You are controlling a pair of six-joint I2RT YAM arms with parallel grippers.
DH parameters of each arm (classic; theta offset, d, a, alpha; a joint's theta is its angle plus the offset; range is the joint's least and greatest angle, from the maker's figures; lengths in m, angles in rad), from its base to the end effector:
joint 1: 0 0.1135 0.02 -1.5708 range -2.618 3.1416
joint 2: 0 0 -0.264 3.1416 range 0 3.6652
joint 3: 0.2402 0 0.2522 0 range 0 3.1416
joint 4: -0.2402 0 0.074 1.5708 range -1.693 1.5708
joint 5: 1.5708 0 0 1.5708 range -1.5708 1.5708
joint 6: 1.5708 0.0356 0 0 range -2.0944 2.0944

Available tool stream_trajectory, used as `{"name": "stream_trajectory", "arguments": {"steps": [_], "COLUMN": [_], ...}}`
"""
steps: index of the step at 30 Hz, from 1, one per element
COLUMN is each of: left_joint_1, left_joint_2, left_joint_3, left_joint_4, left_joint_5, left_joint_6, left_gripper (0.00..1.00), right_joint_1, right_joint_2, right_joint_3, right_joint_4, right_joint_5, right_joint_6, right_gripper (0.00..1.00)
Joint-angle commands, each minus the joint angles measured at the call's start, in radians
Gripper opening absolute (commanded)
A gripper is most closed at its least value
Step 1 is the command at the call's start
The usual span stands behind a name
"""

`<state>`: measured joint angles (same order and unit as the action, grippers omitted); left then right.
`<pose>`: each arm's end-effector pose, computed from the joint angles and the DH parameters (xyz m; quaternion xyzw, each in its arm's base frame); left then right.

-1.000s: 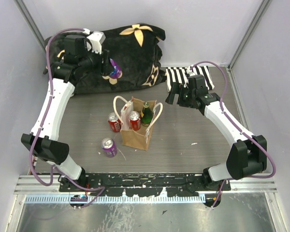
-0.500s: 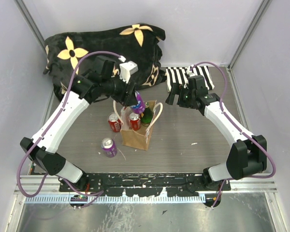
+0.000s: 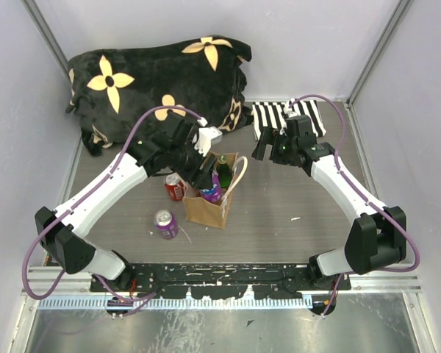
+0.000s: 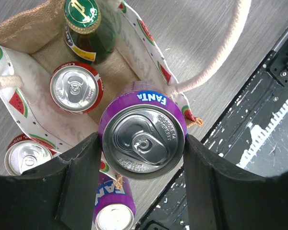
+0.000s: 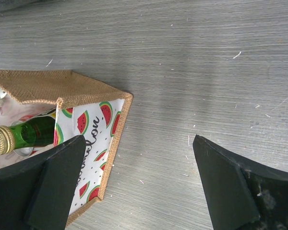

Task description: Place the beverage into the canvas bag

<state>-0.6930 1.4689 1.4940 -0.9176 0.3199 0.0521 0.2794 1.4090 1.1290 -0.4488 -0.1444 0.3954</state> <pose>0.2268 -0.2029 0.3583 0.3882 0.8478 -0.2460 0.2644 0.2975 0.0907 0.2913 0.0233 0.9105 0.1971 0.3628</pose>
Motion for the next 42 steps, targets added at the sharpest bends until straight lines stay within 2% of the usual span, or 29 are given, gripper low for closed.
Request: {"name": "stream_trajectory", "arguments": {"steps": [1, 13, 22, 42], "left_joint_1": [-0.013, -0.055, -0.058, -0.064], "left_joint_2": [-0.007, 0.097, 0.174, 0.253], "left_joint_3": [-0.016, -0.120, -0.138, -0.235], "left_joint_4": [0.146, 0.282, 0.354, 0.482], "left_joint_5": [-0.007, -0.057, -0.087, -0.147], "left_joint_6": [0.009, 0.031, 0.043, 0.021], "left_gripper": [0.00, 0.00, 0.00, 0.00], "right_joint_1": [-0.005, -0.004, -0.004, -0.005], "right_joint_2": [-0.051, -0.045, -0.030, 0.006], "right_joint_3": [0.007, 0.009, 0.008, 0.034], "right_joint_4": [0.019, 0.014, 0.023, 0.022], "right_joint_5": [-0.006, -0.006, -0.016, -0.033], "right_joint_6": [-0.004, -0.010, -0.006, -0.001], "right_gripper": [1.00, 1.00, 1.00, 1.00]}}
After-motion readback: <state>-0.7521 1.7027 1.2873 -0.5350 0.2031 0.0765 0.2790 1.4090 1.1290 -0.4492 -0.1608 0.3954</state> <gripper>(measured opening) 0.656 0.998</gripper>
